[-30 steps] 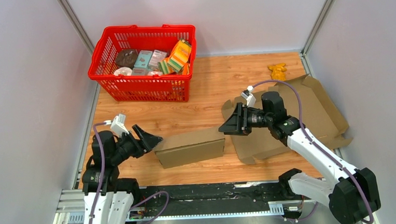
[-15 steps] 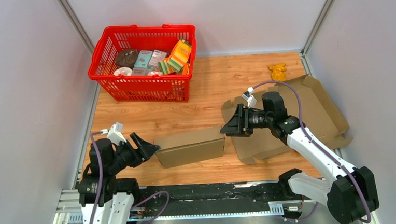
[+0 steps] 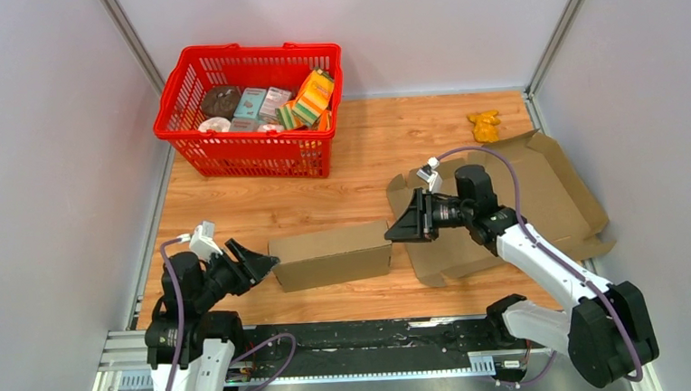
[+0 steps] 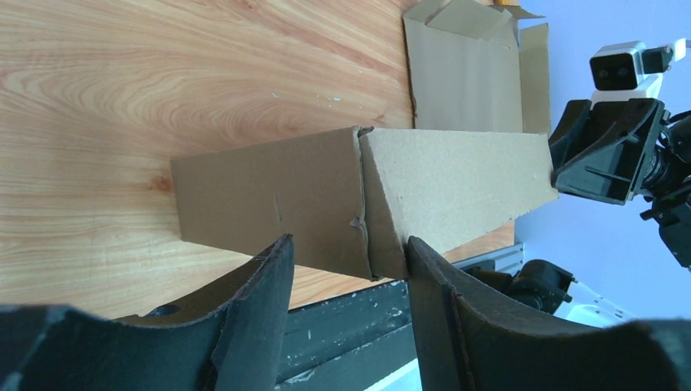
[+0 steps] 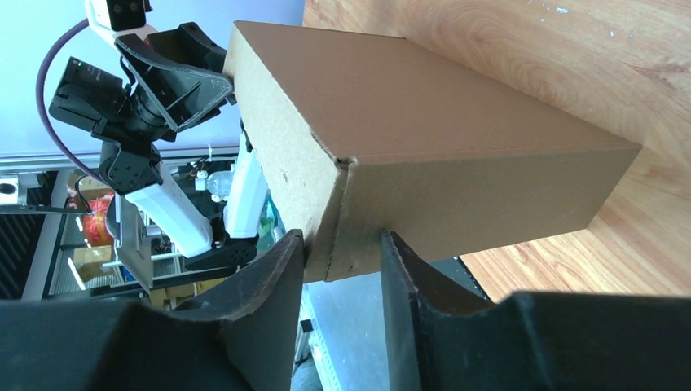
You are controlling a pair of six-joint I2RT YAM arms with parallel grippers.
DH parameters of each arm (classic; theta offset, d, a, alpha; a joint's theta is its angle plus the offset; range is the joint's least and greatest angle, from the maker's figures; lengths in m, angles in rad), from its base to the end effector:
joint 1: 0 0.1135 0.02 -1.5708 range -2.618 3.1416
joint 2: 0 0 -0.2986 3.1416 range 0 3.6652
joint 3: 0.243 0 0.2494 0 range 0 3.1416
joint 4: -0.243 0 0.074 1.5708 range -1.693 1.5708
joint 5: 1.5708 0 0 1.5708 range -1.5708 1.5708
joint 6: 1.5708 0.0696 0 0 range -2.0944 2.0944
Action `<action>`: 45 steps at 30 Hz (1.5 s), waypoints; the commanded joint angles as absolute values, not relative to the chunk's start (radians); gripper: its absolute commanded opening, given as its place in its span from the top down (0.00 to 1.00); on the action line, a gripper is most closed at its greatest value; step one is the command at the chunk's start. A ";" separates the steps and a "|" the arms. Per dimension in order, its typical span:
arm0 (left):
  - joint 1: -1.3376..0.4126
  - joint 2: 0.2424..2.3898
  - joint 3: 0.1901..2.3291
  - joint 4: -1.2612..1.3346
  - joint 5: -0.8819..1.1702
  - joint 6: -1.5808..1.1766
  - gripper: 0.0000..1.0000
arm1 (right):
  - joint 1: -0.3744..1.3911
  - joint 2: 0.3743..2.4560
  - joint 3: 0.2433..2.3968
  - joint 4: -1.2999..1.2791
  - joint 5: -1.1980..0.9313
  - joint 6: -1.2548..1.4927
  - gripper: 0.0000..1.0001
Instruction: Fold the paper box
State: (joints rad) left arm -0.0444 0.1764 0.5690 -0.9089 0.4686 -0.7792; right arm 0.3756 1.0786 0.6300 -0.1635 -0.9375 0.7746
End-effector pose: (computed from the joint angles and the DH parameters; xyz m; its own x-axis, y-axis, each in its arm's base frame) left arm 0.0436 -0.0334 0.2468 -0.6544 -0.5985 -0.4621 -0.0392 0.6372 -0.7697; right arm 0.1816 0.1319 0.2596 -0.9631 0.0652 -0.2610 -0.2199 0.3679 0.9035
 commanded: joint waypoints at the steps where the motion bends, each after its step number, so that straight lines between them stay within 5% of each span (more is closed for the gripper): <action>1: -0.037 0.163 0.511 -0.971 0.385 -0.752 0.44 | 0.354 1.112 0.586 -0.092 -0.948 0.756 0.63; 7: -0.037 0.144 0.537 -0.985 0.367 -0.749 0.51 | 0.325 1.147 0.554 -0.060 -0.968 0.756 0.79; 9: -0.037 0.159 0.569 -0.962 0.394 -0.746 0.44 | 0.322 1.149 0.555 -0.054 -0.976 0.764 0.79; 10: -0.037 0.185 0.577 -0.927 0.440 -0.747 0.33 | 0.322 1.144 0.563 -0.052 -0.977 0.767 0.80; 13: -0.037 0.244 0.629 -0.910 0.465 -0.744 0.27 | 0.318 1.134 0.586 -0.067 -0.979 0.769 0.80; 33: -0.037 0.154 0.664 -1.032 0.529 -0.802 0.30 | 0.313 1.146 0.624 -0.084 -0.973 0.772 0.76; 38: -0.037 0.114 0.571 -0.996 0.626 -0.873 0.41 | 0.311 1.128 0.624 -0.088 -0.962 0.785 0.73; 45: -0.052 0.084 0.443 -0.761 0.752 -1.078 0.22 | 0.314 1.118 0.615 -0.077 -0.953 0.802 0.73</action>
